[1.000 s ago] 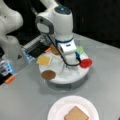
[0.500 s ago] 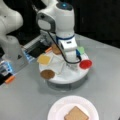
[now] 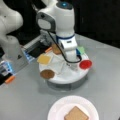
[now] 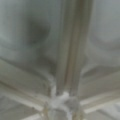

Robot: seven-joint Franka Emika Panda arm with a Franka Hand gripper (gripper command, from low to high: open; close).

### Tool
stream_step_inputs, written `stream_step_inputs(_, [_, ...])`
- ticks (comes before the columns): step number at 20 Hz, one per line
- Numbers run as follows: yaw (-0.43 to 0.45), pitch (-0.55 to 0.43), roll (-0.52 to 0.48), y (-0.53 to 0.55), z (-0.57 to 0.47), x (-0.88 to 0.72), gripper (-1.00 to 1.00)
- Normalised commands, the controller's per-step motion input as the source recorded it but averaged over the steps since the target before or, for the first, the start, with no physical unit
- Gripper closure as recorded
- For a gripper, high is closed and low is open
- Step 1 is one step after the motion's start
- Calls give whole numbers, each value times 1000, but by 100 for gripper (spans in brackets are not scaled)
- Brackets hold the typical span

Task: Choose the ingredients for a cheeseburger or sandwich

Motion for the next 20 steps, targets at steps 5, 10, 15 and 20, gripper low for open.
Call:
stream_step_inputs(5, [15,223,-197,209,373,360,-100])
stream_step_inputs(10, [30,231,-183,76,227,206,-100])
stream_step_inputs(15, [-14,190,-178,-4,190,159,-100])
stream_step_inputs(20, [-170,84,-134,-81,207,127,-100])
